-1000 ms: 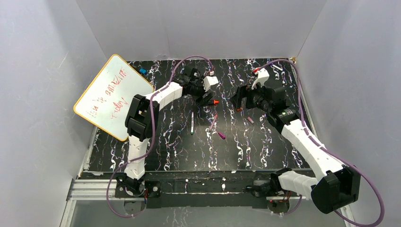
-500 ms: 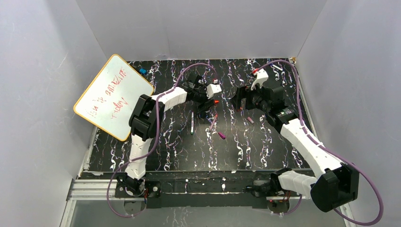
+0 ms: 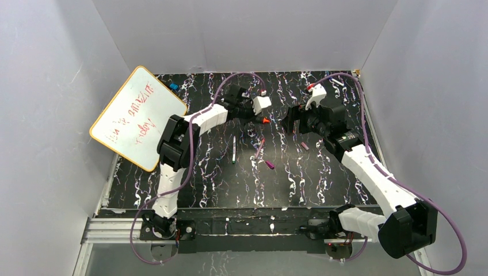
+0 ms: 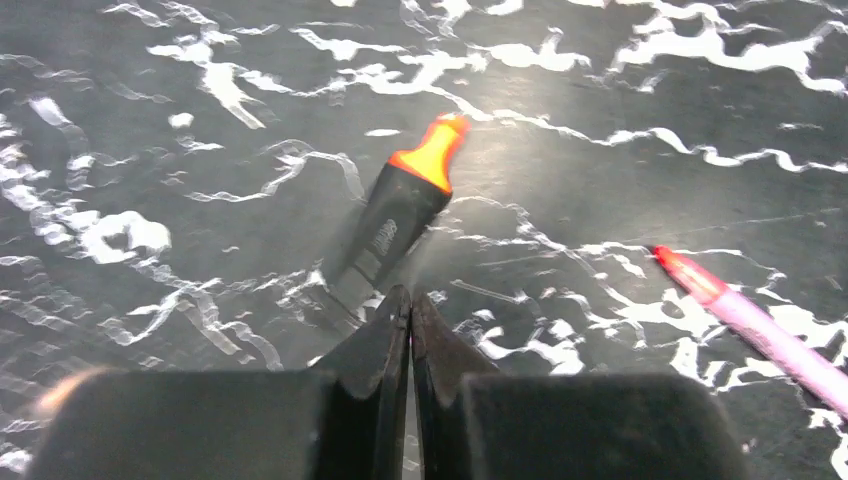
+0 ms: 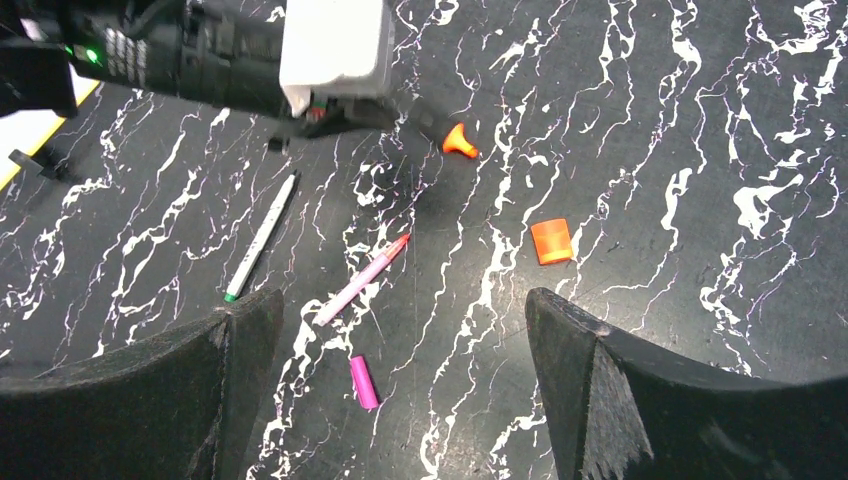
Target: Insert the pens into the pen caps
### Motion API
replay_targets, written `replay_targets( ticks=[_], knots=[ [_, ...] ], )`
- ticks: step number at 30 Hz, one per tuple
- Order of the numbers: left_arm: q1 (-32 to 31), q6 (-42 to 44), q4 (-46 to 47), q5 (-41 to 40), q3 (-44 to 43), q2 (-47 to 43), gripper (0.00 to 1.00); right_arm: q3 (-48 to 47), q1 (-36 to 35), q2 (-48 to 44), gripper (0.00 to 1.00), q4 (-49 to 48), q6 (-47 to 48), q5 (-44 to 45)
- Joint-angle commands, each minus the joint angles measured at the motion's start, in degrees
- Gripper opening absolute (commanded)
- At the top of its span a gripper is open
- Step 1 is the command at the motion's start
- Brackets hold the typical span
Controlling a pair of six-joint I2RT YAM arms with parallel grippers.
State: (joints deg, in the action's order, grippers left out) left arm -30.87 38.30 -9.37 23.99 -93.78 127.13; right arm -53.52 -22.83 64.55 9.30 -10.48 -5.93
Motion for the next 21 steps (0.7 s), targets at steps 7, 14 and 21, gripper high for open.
replay_targets(
  ticks=[7, 14, 21],
  knots=[
    [-0.06, -6.13, -5.95, 0.48, -0.65, 1.36, 0.0, 0.94, 0.38, -1.18, 0.99, -2.08, -2.79, 3.49],
    [0.34, -11.26, -2.37, -3.78, 1.14, 0.34, 0.08, 1.11, 0.48, 0.03, 0.99, -4.06, -6.13, 3.87],
    [8.63, -35.28, 15.5, -6.6, 10.47, -9.36, 0.25, -3.56, 0.59, 11.95, 0.99, -12.66, -11.04, 10.01]
  ],
)
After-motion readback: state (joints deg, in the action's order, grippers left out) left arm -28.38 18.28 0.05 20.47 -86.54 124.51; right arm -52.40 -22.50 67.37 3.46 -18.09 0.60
